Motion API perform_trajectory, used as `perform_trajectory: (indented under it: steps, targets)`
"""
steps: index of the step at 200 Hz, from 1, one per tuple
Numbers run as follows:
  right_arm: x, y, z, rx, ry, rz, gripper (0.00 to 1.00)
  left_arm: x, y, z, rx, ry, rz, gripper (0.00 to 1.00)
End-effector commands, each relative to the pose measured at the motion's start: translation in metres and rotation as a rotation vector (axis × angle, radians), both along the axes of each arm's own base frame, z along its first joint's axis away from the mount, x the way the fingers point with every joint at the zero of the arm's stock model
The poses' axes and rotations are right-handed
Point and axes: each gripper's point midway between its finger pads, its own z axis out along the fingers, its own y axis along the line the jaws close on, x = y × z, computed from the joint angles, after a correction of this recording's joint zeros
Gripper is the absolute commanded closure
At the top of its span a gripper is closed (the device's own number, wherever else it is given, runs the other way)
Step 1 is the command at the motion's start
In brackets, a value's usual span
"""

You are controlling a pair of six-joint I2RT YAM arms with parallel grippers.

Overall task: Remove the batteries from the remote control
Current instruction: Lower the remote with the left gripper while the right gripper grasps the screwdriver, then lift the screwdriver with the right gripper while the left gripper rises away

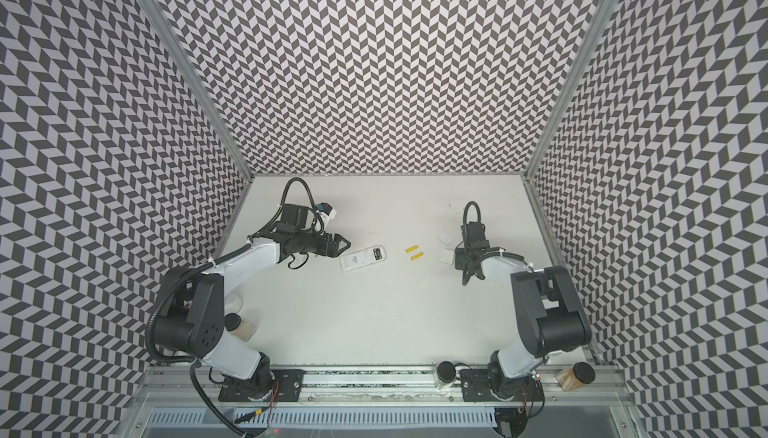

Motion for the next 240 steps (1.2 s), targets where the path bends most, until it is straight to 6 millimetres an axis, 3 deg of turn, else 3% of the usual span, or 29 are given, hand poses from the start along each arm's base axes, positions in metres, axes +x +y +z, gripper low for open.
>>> perform_trajectory:
  steps: [1, 25, 56, 91, 171, 206, 240]
  targets:
    - [0.006, 0.0, 0.001, 0.002, -0.001, 0.0, 0.78, 0.004, 0.008, 0.018, 0.024, -0.079, -0.016, 0.15]
    - [0.006, 0.0, 0.002, 0.0, -0.002, 0.002, 0.86, 0.004, 0.013, 0.036, 0.049, -0.144, -0.052, 0.12]
    - [0.006, -0.001, 0.005, -0.003, -0.01, -0.005, 0.9, 0.022, 0.027, 0.065, 0.071, -0.223, -0.032, 0.11]
    - [0.005, -0.006, 0.022, -0.011, -0.085, -0.023, 0.93, 0.038, 0.017, 0.107, 0.064, -0.32, -0.081, 0.1]
    - [0.008, -0.002, 0.069, -0.011, -0.241, -0.021, 0.95, 0.058, 0.002, 0.158, 0.12, -0.537, -0.239, 0.1]
    - [0.01, 0.025, 0.093, 0.035, -0.312, 0.074, 0.95, 0.054, -0.009, 0.182, 0.105, -0.618, -0.335, 0.1]
    - [0.011, 0.071, 0.143, 0.064, -0.49, 0.264, 0.96, 0.043, -0.019, 0.195, 0.09, -0.663, -0.435, 0.11]
